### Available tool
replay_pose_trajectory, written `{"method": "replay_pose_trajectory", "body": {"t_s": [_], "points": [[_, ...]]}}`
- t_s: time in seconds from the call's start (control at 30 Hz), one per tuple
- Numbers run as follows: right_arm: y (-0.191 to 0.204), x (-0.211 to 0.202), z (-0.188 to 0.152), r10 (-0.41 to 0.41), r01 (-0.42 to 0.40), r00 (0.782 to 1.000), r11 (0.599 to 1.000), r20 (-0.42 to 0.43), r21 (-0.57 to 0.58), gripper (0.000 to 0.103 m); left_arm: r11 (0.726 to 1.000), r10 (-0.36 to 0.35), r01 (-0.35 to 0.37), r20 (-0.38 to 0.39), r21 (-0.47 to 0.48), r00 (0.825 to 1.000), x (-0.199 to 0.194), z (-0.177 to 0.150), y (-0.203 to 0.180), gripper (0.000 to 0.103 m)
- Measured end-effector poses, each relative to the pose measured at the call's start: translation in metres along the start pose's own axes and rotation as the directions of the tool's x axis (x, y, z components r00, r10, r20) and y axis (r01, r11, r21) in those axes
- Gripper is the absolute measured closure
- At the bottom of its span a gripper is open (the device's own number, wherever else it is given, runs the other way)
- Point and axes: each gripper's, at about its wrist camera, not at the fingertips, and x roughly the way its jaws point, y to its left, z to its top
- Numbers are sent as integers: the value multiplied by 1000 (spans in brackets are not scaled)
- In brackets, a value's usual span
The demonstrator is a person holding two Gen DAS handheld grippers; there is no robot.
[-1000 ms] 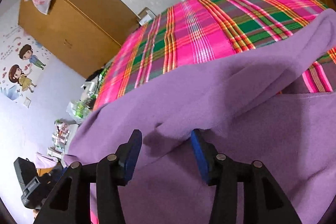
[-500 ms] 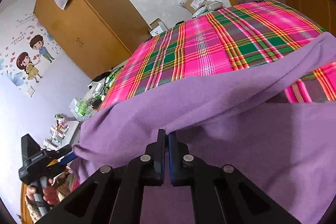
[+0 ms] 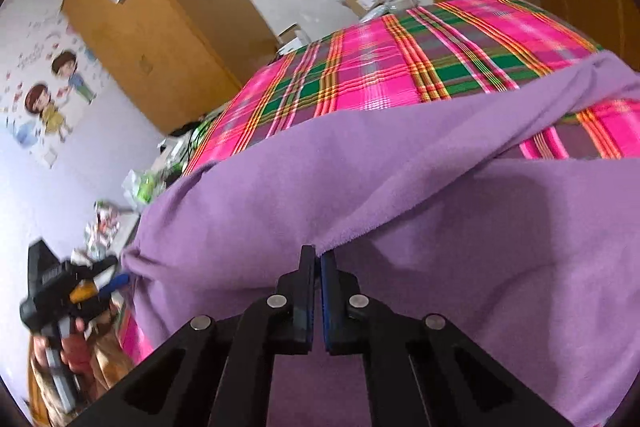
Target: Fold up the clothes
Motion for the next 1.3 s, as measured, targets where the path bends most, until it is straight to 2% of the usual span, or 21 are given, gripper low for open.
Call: {"method": "replay_pose_trajectory", "body": {"t_s": [0.13,0.23,0.3,0.4,0.43,0.47,0.5,0.53,0.57,0.6,0.67,0.83,0.93,1.13,1.3], "points": [[7,-28,-2,-57,57,998,991,6,-117,98,1000,4,-4,9,26,1000,-2,2,-6,58],[12,-64,-1,-158,162,987,959,38,-234,98,1000,1,-1,-5,22,1000,1,2,-6,58],[21,-93,1,-266,279,960,891,86,-358,97,1000,14,-14,-2,14,1000,1,2,-4,58],[33,-130,6,-399,430,900,745,177,-509,95,1000,19,-19,1,20,1000,0,3,-6,58],[35,-137,7,-432,470,878,697,207,-541,90,999,26,-26,0,29,1000,1,3,-7,58],[37,-138,6,-449,493,863,653,230,-575,85,999,33,-33,1,37,999,1,3,-9,58],[38,-137,4,-461,508,851,609,249,-609,74,998,38,-38,3,46,999,2,2,-10,58],[38,-129,0,-469,513,845,582,255,-630,68,998,40,-40,2,47,999,4,2,-10,58],[37,-118,-5,-476,515,842,562,256,-648,68,998,41,-41,-1,45,999,6,1,-10,58],[37,-105,-11,-468,500,849,561,245,-660,68,998,46,-46,-7,36,999,8,0,-9,58],[35,-72,-22,-420,417,890,595,177,-687,68,998,57,-56,-16,30,998,12,-1,-7,58],[45,-7,-31,-342,321,931,611,124,-724,68,997,81,-81,4,18,997,13,3,-5,58],[49,16,-31,-315,280,944,616,95,-736,68,996,84,-84,13,11,996,13,8,-4,58],[64,42,-31,-261,220,962,571,79,-791,68,991,113,-107,71,-81,991,4,17,14,58],[64,54,-22,-245,211,966,569,80,-795,68,987,52,-48,26,-152,998,3,19,22,58]]}}
